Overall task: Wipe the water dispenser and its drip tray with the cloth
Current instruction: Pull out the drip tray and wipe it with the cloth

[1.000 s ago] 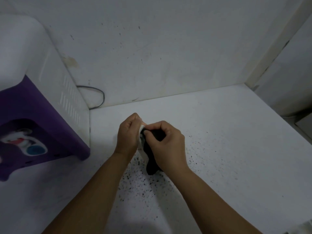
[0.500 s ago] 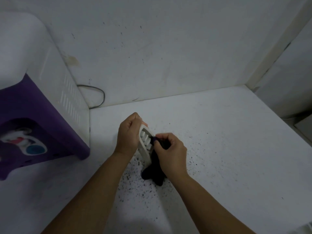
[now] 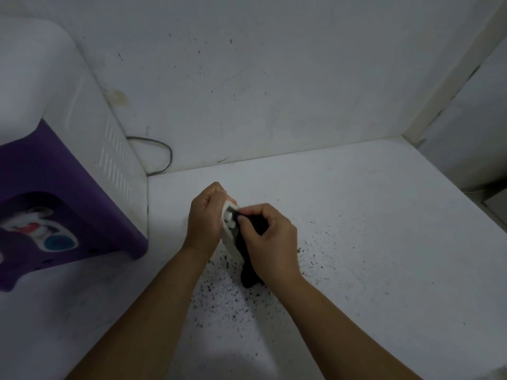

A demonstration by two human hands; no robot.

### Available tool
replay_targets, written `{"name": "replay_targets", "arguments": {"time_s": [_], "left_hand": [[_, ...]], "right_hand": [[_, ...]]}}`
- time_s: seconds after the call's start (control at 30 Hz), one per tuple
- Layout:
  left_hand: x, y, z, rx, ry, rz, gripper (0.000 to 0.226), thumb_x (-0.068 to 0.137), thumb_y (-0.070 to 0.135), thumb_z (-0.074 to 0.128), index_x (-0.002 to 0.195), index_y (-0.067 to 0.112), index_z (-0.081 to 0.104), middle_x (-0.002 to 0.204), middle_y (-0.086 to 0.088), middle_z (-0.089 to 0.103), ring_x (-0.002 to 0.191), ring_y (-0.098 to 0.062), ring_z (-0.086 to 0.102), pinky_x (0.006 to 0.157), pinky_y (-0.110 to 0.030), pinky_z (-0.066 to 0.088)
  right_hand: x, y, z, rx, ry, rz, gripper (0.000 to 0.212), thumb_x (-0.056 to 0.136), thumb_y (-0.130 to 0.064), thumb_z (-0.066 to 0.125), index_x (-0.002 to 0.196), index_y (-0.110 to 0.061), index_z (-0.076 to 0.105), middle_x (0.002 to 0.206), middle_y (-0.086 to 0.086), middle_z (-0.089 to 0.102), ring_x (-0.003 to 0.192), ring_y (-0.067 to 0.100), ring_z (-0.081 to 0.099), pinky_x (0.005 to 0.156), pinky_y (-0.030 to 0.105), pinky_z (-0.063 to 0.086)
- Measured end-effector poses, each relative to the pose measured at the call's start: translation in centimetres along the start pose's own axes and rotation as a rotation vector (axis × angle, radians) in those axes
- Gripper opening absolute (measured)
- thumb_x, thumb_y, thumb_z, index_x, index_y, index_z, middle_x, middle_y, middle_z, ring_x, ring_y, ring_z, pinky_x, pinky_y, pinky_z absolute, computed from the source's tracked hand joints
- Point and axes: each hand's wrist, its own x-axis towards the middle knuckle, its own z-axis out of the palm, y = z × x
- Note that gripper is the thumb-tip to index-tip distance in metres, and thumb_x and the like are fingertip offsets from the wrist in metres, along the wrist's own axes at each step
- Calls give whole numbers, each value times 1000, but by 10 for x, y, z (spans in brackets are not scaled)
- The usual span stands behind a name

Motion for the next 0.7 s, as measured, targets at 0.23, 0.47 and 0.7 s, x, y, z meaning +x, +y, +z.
{"name": "replay_targets", "arguments": {"time_s": [0.23,0.47,0.7], "left_hand": [[1,-3,-1,-6,5,7,27,90,-5,40,68,-19,45,69,-29,45,61,-18,40,53,-18,37],[1,-2,4,9,-7,1,26,89,-5,41,65,-15,40,66,-24,42,59,-18,37,49,-19,34],[-3,-6,-4,-27,20,-10,30,89,4,42,67,-17,41,68,-18,48,65,-21,54,60,-24,43]], "right_hand": [[-3,11,-6,-1,-19,77,9,86,-10,66,87,-18,70,79,-15,66,75,-9,61,66,4,45],[1,11,3,-11,43,-76,11,84,-12,67,86,-22,69,83,-13,67,81,-3,62,71,6,47],[-33,89,-18,-369,-172,150,11,87,-7,62,90,-14,70,87,-3,66,79,10,60,70,12,44]]}}
